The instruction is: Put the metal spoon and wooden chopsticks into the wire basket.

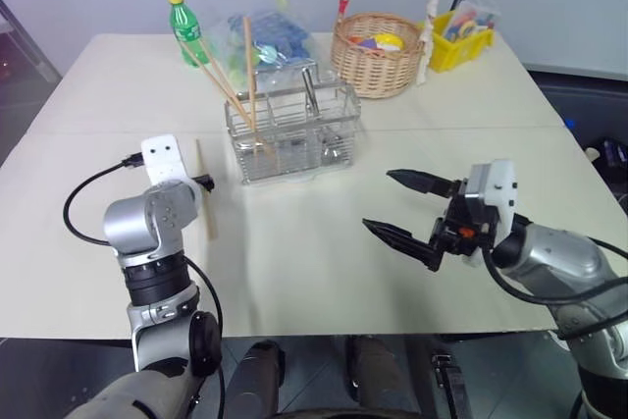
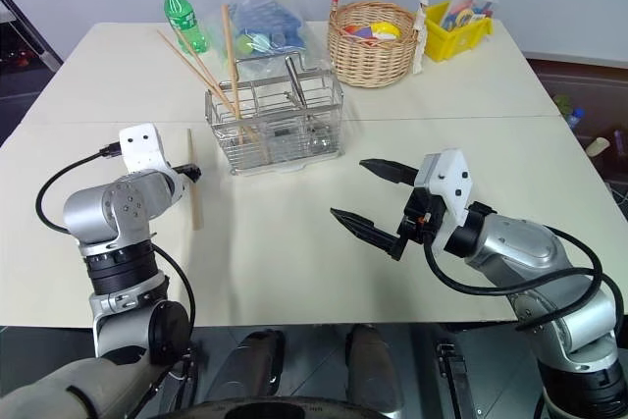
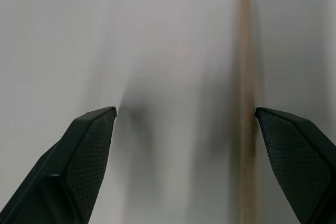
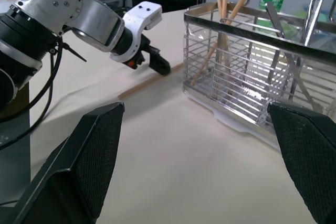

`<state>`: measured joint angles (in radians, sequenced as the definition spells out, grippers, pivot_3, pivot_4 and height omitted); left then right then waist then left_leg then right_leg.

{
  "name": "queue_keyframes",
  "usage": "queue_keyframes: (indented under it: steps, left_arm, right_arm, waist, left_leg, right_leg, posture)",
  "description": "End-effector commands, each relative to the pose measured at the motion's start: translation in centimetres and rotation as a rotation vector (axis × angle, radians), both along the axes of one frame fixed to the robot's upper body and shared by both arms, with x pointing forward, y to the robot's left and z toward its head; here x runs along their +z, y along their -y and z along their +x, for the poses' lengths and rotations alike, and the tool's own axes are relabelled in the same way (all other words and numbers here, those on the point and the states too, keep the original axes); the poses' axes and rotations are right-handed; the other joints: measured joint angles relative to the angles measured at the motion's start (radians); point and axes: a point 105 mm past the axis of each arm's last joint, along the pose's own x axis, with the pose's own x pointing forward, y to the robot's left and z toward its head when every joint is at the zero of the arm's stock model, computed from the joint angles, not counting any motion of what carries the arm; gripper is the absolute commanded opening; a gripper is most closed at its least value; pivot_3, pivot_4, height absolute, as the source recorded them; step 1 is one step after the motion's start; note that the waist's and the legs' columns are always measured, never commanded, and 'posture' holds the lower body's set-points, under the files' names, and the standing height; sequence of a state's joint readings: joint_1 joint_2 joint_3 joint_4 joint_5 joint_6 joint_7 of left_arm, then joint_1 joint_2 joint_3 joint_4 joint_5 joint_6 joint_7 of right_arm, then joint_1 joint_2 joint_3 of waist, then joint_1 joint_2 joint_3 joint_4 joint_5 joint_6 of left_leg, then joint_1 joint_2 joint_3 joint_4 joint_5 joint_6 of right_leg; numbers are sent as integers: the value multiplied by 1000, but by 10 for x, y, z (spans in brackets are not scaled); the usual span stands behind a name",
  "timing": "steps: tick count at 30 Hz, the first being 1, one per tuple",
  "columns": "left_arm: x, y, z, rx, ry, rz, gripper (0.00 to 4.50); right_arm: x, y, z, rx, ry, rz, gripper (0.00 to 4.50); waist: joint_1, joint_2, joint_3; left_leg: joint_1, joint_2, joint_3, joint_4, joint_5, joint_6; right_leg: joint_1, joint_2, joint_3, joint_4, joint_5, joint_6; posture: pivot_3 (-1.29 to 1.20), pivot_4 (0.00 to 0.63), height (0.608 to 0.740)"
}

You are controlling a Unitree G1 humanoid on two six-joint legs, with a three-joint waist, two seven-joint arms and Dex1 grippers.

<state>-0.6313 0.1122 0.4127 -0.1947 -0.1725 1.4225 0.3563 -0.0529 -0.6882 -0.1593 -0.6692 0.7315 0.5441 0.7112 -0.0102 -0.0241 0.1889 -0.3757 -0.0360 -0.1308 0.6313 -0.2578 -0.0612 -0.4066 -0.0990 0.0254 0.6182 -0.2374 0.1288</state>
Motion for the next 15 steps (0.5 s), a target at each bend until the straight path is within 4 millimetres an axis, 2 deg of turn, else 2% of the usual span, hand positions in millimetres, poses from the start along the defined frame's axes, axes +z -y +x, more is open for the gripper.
queue_keyframes:
  steps: [1,5,15]
  left_arm:
    - [9,-2,-2,11,9,7,4461]
    - [8,1,0,-34,6,10,4461]
    - [-3,-2,-9,-3,-66,-8,4461]
  right_arm:
    - [4,-8,-7,26,28,22,4500]
    - [3,-10,-7,29,27,31,4500]
    - [2,-11,-6,18,28,38,4500]
  waist:
    - [-1,0,0]
    - [-2,0,0]
    - [-2,0,0]
  left_leg:
    - [0,0,0,0,0,0]
    - [0,0,0,0,0,0]
    - [1,0,0,0,0,0]
  right_leg:
    - [0,0,0,0,0,0]
    - [0,0,0,0,0,0]
    - [0,0,0,0,0,0]
  posture:
    - [0,150,740]
    - [0,150,740]
    - [0,150,740]
